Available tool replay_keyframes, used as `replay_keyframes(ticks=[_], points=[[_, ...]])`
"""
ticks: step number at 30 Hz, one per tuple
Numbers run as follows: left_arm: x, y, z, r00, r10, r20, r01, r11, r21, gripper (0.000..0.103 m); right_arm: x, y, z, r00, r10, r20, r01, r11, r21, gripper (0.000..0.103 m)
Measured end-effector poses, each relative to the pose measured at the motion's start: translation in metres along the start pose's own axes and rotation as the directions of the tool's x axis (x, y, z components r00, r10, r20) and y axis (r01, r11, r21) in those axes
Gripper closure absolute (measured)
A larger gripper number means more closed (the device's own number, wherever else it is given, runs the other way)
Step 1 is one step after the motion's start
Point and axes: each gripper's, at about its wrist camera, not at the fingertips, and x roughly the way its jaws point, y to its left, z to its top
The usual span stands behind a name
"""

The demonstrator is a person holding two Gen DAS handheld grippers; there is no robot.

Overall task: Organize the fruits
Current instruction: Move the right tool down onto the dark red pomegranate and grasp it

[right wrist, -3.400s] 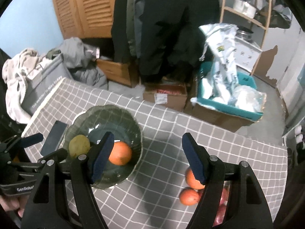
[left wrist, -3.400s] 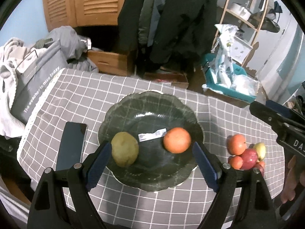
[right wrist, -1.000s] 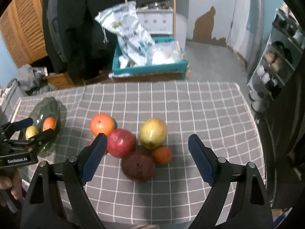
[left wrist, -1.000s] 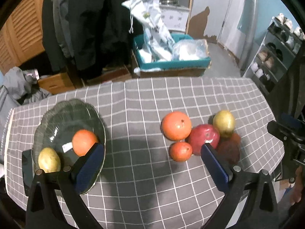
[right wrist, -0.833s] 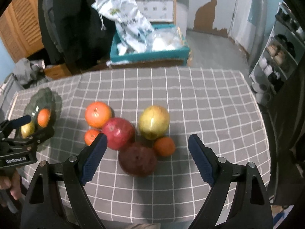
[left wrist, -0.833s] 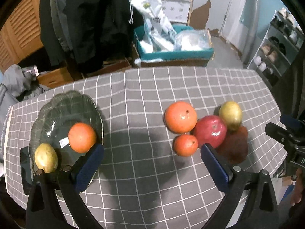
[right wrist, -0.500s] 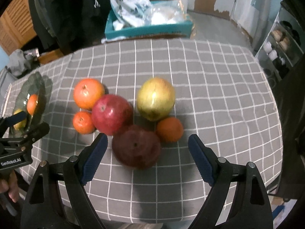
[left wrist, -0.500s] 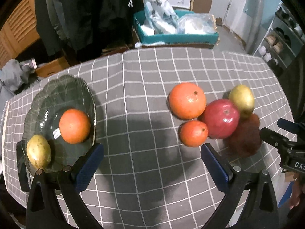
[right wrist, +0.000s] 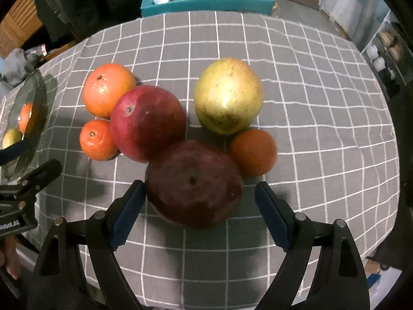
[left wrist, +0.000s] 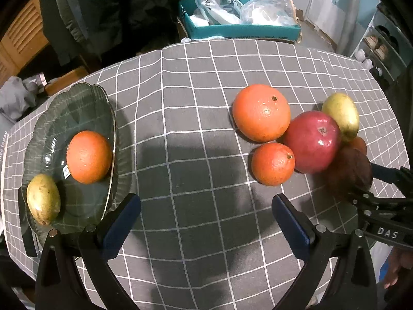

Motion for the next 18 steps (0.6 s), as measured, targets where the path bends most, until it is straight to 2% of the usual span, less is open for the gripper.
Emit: replay_keyframes(ticks=[4, 11, 18], points=[[0.003, -0.001, 0.001, 1.0, -0.006, -0.006, 0.006, 1.0, -0.003, 0.001, 0.008, 0.001, 0.002, 1.0, 0.018, -0.012, -0.018, 1.0, 0.005, 0.025], [0.009, -0.005, 0.004, 1.0, -0.025, -0.017, 0.025, 1.0, -0.002, 0.001, 0.011, 0.003, 0.001, 1.0, 0.006, -0.005, -0.006, 1.0, -0.009, 0.026], [0.015, -0.014, 0.01, 0.999, -0.036, -0.015, 0.036, 0.999, 0.019, 0.001, -0.016, -0.005, 0.003, 0.997, -0.002, 0.076, 0.003, 1.0, -0.014, 0.026]])
